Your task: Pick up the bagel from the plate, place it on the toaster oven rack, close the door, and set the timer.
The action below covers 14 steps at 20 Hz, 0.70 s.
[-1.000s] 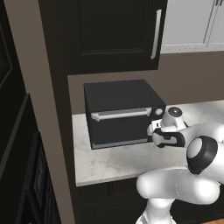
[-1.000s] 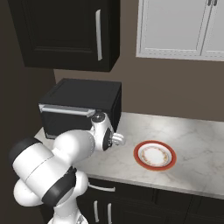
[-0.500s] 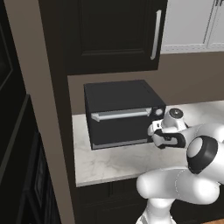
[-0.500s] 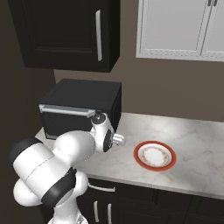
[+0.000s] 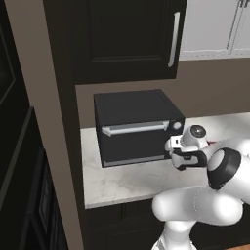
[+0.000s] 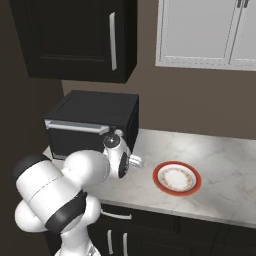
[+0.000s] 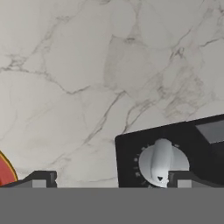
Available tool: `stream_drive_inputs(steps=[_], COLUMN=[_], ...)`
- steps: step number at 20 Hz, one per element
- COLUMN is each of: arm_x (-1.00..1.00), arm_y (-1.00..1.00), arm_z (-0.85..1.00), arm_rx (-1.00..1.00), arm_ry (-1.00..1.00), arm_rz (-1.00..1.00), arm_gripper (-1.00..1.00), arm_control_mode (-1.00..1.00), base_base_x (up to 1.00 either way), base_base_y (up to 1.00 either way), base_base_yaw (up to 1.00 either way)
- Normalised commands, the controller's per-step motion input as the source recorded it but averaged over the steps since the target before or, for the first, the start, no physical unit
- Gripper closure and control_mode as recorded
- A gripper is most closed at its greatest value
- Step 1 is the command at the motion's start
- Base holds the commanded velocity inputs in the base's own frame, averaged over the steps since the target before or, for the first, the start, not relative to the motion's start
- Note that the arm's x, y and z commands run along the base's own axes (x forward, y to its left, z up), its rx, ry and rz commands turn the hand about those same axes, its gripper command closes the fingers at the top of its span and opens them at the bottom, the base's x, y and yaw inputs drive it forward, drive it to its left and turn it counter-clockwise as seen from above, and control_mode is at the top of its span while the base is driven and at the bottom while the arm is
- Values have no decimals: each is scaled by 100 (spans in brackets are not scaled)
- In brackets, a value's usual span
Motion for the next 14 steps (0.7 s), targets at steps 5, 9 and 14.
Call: stream_drive_inputs(steps=[5,9,14], arm_x=[0,6,1], arm_y=[-56,-54,-26], arm_z=[-74,-87,-99], arm_rx=[0,0,0], arm_ry=[34,51,60], arm_rz=[-2,-2,-2], arm_gripper=[-100,-100,-100], arm_control_mode=[-100,-100,-100], base_base_x=[0,0,0], base_base_y=[0,0,0], base_base_yaw=[0,0,0])
